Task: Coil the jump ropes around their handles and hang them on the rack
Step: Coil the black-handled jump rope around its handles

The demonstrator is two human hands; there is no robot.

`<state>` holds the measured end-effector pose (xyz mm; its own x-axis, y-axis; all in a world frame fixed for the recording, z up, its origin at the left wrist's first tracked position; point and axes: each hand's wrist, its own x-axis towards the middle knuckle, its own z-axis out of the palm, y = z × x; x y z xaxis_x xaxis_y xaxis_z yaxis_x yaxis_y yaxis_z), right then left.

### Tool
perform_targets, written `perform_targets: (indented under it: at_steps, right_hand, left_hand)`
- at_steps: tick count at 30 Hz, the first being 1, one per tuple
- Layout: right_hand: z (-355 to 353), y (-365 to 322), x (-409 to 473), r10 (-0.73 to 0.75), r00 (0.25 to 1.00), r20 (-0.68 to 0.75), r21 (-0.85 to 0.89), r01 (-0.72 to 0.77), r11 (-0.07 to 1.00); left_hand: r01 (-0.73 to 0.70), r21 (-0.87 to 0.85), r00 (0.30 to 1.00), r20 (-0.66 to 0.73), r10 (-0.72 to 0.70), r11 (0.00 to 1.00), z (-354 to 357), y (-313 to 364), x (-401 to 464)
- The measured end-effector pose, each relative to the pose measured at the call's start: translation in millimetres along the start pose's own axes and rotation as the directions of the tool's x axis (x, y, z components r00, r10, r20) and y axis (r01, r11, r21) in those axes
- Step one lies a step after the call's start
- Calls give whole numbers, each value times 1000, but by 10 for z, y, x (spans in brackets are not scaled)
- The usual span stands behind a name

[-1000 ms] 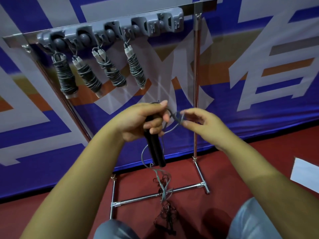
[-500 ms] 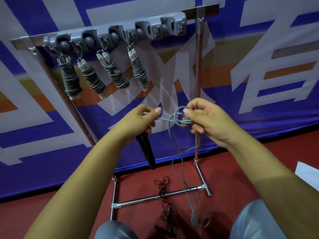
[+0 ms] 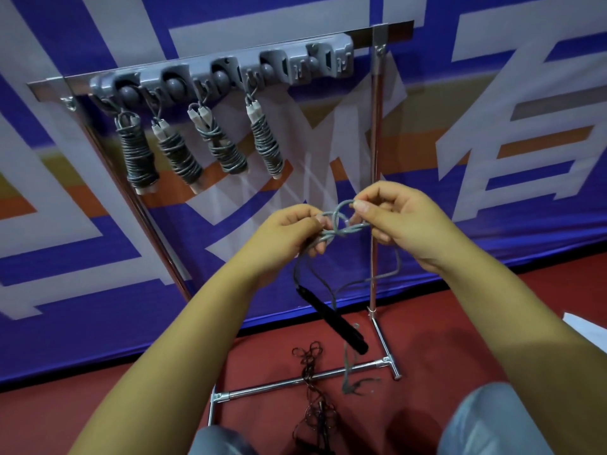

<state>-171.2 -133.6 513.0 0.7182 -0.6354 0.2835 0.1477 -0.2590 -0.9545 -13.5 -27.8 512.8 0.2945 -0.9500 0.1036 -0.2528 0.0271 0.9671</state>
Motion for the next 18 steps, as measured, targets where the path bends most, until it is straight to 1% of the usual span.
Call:
perform_targets:
  at_steps: [2,4,5,7,8,9,10,11,12,13,14,15,18]
  right_hand:
    - [-52,-11,-14,-35,999,-19,-51,34,998]
    - [-103,-3,-38,-69,998,-10,-76,68,995]
    - [-135,11,-59,-77,997,17,-64,78,995]
    - [-202,50,-100,-65,988,138,23,62,998]
    - [-224,68,-112,-38,979,202,61,27,998]
    - [-230,87,-120,6,972,235,36,-15,999]
    - [-212,98,-122,51,971,233,-58,-38,998]
    - [-182,108,-114,74,975,211,-212,-29,977]
    - [-148,125,-97,64,983,170,-383,6,924]
    - [-105,128,-90,27,991,132,-519,46,854]
    - [-54,117,-90,-24,994,111,-609,87,788]
    - [7,81,-99,-80,991,111,-663,134,737]
    - [175,-29,-134,-233,955,182,-748,288,598]
  left_hand:
    - [34,-82,999,-14,-35,996,17,-8,16]
    - [59,-148,998,0,-59,987,11,-24,19]
    - [65,-164,998,1,-66,984,-4,-24,17]
    - [72,-184,997,-3,-74,980,-48,-19,8]
    - [76,-190,997,0,-77,979,-67,-9,3]
    - [80,-189,997,11,-79,979,-77,7,-4]
    - [84,-182,996,26,-81,980,-74,27,-11]
    - [91,-173,996,42,-85,981,-59,45,-21]
    - [100,-164,994,53,-93,981,-38,59,-26]
    - [114,-157,993,62,-105,981,-22,68,-28]
    - [134,-155,990,73,-123,979,-11,78,-28]
    - [160,-161,985,91,-147,974,-8,86,-28]
    - [228,-225,968,158,-196,947,-6,99,-39]
